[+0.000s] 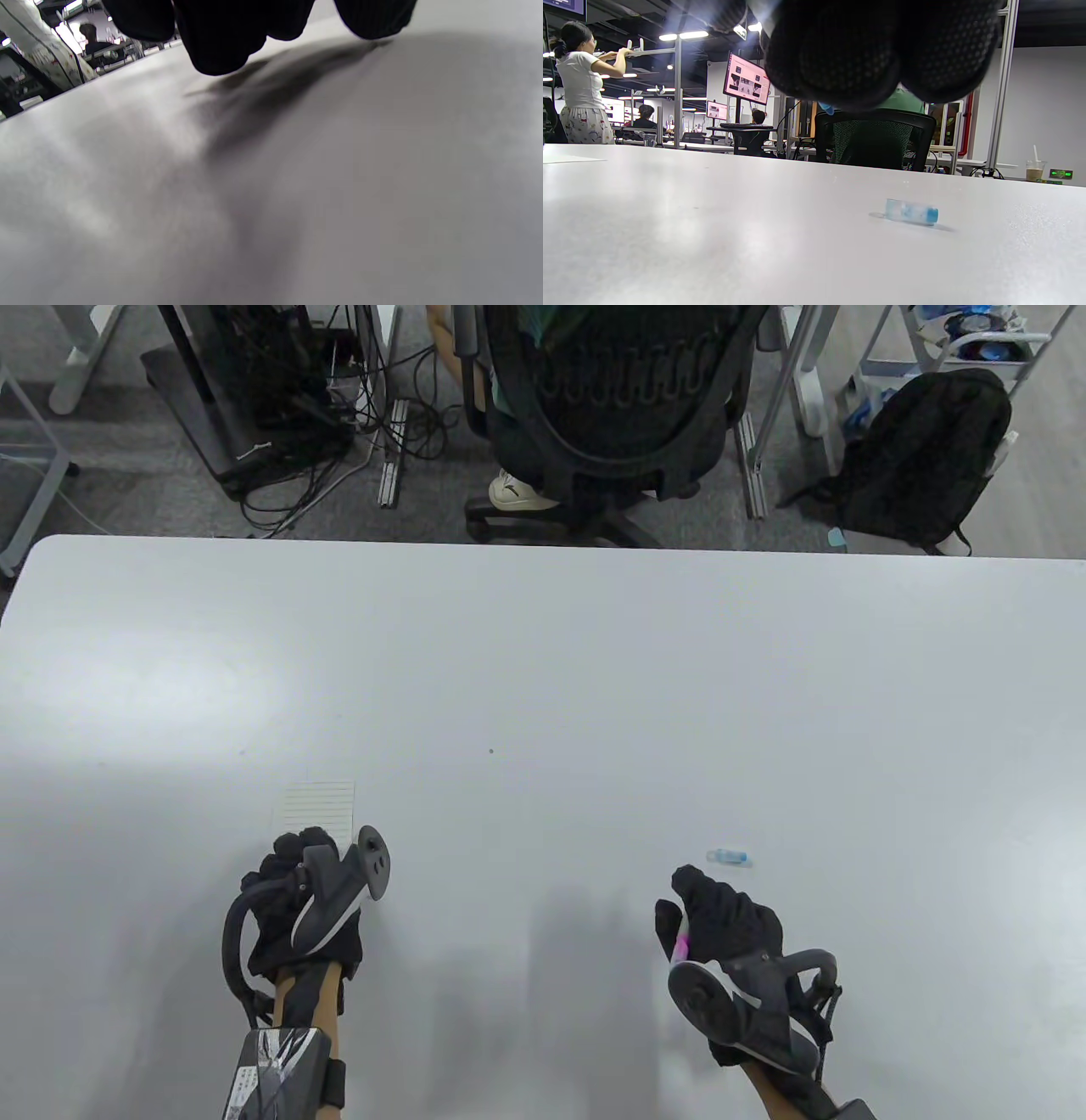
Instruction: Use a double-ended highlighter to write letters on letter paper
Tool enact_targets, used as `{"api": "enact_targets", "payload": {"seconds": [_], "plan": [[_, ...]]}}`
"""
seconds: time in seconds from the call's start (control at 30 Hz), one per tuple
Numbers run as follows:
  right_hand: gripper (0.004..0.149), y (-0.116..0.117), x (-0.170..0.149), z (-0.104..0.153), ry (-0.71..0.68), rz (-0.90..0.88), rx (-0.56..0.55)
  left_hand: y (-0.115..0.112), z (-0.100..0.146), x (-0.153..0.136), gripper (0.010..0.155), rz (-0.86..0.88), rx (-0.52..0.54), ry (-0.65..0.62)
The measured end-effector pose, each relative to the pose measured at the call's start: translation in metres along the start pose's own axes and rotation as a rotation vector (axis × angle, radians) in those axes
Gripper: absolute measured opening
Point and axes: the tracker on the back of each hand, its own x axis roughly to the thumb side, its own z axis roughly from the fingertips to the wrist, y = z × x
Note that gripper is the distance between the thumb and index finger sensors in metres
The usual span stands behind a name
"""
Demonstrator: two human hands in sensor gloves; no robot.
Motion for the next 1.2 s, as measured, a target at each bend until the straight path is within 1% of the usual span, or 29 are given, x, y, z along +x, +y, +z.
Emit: {"api": "enact_targets", "payload": {"seconds": [0.03, 0.07, 0.1, 0.2, 0.3, 0.37, 0.57, 0.8, 0.97, 1.03, 1.1, 1.2], "plan": [[0.058, 0.000, 0.000, 0.000, 0.000, 0.003, 0.001, -0.001, 0.000, 0.000, 0.066, 0.006, -0.008, -0.002], [0.057, 0.000, 0.000, 0.000, 0.001, 0.004, -0.001, -0.001, 0.000, -0.001, 0.065, 0.011, 0.022, 0.005], [0.057, 0.000, 0.000, 0.000, 0.001, 0.003, -0.005, -0.001, -0.001, -0.001, 0.062, 0.025, 0.018, 0.005], [0.056, 0.000, 0.000, 0.000, 0.003, -0.008, -0.024, -0.002, -0.001, -0.002, 0.053, 0.068, 0.039, 0.019], [0.055, 0.000, 0.000, -0.001, -0.005, -0.006, -0.039, -0.001, -0.002, -0.001, 0.044, 0.059, 0.071, 0.020], [0.055, 0.001, 0.001, -0.001, -0.008, -0.007, -0.036, 0.000, -0.003, 0.001, 0.042, 0.058, 0.080, 0.020], [0.054, 0.000, 0.004, 0.000, -0.015, -0.004, -0.034, 0.003, -0.005, 0.002, 0.040, -0.008, 0.100, -0.009], [0.054, 0.000, 0.003, 0.000, -0.008, -0.001, -0.032, 0.002, -0.003, -0.011, 0.040, 0.098, 0.135, -0.008], [0.054, 0.000, 0.003, 0.000, -0.008, 0.000, -0.029, 0.003, 0.000, -0.017, 0.040, 0.112, 0.162, -0.008], [0.054, 0.000, 0.003, 0.000, -0.009, 0.000, -0.032, 0.007, 0.003, -0.018, 0.040, 0.115, 0.192, -0.014], [0.054, 0.000, 0.002, -0.001, -0.006, -0.004, -0.033, 0.017, 0.010, -0.016, 0.040, 0.124, 0.261, -0.031], [0.053, 0.001, 0.001, -0.001, -0.003, -0.001, -0.028, 0.031, 0.022, -0.009, 0.040, 0.135, 0.320, -0.079]]}}
